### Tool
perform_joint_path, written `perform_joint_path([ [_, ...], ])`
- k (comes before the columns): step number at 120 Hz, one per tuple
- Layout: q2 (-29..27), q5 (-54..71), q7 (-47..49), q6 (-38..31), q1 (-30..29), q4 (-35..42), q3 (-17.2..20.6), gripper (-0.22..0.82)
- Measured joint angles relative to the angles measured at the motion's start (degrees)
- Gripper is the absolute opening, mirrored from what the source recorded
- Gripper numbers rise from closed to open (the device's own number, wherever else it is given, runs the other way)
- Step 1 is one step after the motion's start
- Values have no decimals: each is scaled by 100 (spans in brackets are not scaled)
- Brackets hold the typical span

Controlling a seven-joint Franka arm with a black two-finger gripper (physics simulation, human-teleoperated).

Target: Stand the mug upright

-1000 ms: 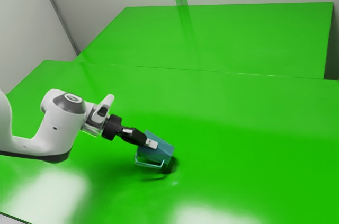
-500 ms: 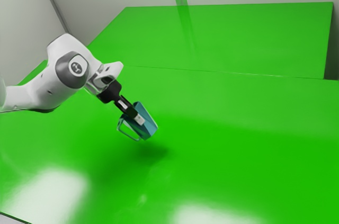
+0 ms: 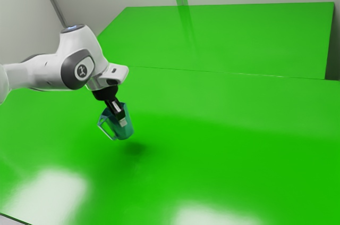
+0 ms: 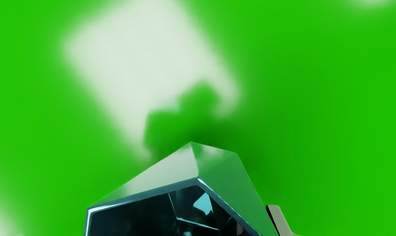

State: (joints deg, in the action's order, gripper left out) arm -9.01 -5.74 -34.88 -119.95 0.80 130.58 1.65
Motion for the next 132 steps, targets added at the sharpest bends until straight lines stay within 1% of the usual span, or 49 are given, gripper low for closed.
perform_joint_path([
  [29,-66,682,735,-165,94,226,11,-15],
  [83,213,1309,1763,-1089,96,426,29,-17],
  [132,485,1394,2350,-1311,102,421,30,-18],
])
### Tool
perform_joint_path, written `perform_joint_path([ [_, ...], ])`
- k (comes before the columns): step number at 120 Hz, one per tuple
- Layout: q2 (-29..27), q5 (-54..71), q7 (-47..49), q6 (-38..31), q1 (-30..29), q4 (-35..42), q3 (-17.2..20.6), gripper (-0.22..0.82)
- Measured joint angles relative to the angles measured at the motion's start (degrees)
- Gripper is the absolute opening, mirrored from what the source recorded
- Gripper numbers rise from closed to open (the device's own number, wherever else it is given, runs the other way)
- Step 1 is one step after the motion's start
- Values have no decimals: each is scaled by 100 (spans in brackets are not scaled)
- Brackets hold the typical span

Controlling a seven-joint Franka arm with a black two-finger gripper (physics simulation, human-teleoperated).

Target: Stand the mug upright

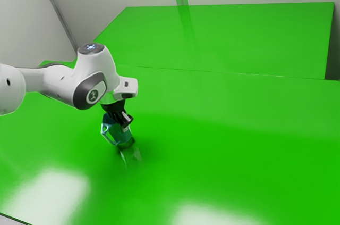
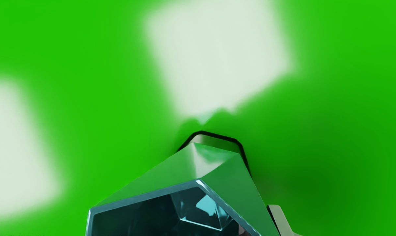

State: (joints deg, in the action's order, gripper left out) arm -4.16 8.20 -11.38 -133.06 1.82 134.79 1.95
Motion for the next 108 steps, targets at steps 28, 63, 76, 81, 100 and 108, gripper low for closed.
perform_joint_path([
  [28,80,3,201,-24,1,1,1,-18],
  [63,150,2,367,-34,-1,5,2,-18],
  [76,149,-27,391,-32,2,26,0,-10],
  [81,145,-45,388,-29,3,29,-1,-1],
  [100,4,-116,380,-22,9,14,2,30],
  [108,-157,-142,373,-18,12,-11,5,37],
])
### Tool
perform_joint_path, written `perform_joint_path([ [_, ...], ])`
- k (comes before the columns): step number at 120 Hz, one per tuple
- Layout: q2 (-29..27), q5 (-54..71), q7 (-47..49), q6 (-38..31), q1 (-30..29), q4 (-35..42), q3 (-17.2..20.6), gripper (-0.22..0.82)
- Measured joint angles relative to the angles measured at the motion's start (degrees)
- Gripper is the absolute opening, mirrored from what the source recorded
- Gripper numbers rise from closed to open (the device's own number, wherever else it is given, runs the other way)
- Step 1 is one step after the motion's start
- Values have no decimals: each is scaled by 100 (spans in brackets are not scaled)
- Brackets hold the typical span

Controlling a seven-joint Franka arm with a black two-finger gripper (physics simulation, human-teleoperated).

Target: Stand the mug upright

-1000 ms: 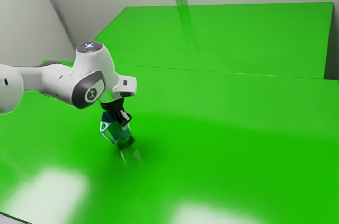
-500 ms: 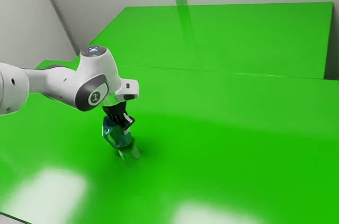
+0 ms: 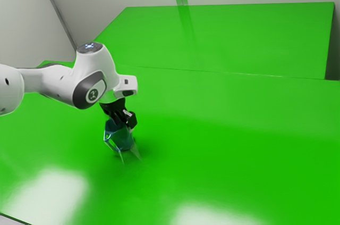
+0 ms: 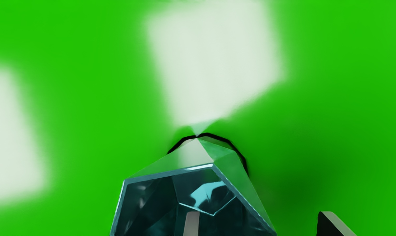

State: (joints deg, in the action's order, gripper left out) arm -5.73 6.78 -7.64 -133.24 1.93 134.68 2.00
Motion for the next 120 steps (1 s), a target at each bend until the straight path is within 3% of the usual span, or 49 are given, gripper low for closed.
perform_joint_path([
  [25,-314,-336,2,422,-17,-464,22,51],
  [55,-41,-608,181,1362,-383,-1453,681,56],
  [120,687,-661,402,3470,-488,-3956,635,59],
])
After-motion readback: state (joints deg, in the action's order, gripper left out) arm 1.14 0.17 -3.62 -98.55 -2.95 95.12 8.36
